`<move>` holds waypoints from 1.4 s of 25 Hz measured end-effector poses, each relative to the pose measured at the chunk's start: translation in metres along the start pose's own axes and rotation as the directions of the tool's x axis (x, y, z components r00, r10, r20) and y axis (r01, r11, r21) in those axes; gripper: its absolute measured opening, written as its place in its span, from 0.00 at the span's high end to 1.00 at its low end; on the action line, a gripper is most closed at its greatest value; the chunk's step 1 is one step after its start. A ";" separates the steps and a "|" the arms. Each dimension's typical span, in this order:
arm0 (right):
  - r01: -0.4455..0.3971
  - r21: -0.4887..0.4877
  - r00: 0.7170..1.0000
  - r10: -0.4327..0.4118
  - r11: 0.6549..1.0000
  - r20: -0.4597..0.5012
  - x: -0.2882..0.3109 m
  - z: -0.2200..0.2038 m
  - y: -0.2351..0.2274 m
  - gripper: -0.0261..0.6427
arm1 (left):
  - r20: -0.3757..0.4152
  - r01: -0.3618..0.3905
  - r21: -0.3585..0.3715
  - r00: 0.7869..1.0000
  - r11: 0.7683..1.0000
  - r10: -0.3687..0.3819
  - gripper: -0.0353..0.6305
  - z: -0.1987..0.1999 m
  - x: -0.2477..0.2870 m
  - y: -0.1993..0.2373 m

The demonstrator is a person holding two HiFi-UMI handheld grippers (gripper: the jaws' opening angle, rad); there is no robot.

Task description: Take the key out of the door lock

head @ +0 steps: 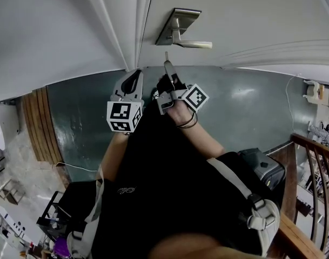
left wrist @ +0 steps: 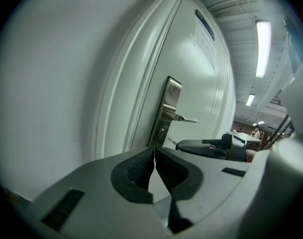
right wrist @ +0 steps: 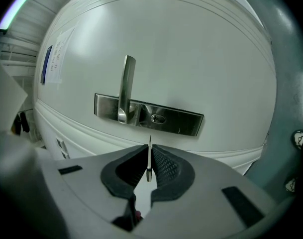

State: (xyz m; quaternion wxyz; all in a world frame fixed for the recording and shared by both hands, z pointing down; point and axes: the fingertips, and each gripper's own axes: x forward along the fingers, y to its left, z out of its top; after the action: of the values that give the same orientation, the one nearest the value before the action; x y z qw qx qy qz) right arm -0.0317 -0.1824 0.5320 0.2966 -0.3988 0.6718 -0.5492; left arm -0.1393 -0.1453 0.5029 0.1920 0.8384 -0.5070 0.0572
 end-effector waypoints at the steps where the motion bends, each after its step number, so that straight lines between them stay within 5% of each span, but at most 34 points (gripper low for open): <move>1: 0.000 -0.014 1.000 0.000 1.000 -0.001 -0.003 -0.003 0.001 0.92 | -0.003 0.004 0.001 1.000 1.000 -0.004 0.91 -0.002 -0.003 0.000; 7: 0.015 -0.094 1.000 -0.016 0.995 -0.007 -0.023 -0.024 0.008 0.92 | -0.027 0.032 -0.011 0.999 0.999 -0.032 0.91 -0.019 -0.020 -0.002; 13: 0.039 -0.322 0.994 -0.071 0.946 -0.087 -0.047 -0.042 0.013 0.92 | -0.056 0.049 -0.051 0.997 0.998 -0.052 0.91 -0.046 -0.026 -0.003; 16: 0.068 -0.468 0.984 -0.136 0.881 -0.112 -0.058 -0.043 0.011 0.92 | -0.062 0.054 -0.065 0.996 0.996 -0.058 0.91 -0.052 -0.028 -0.007; 23: 0.010 -0.753 0.962 -0.212 0.658 -0.172 -0.062 -0.037 0.020 0.92 | -0.049 0.034 -0.040 0.998 0.999 -0.036 0.91 -0.044 -0.020 -0.009; 35: -0.127 -0.894 0.948 -0.213 0.430 -0.237 -0.092 0.012 0.031 0.92 | -0.055 -0.019 -0.022 0.998 1.000 0.017 0.91 -0.042 0.002 -0.065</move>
State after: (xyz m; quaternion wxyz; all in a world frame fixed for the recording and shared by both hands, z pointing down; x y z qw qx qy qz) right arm 0.0184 -0.1073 0.4953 -0.0875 -0.4193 0.8877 -0.1689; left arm -0.0771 -0.1042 0.5250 0.2147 0.8297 -0.5097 0.0761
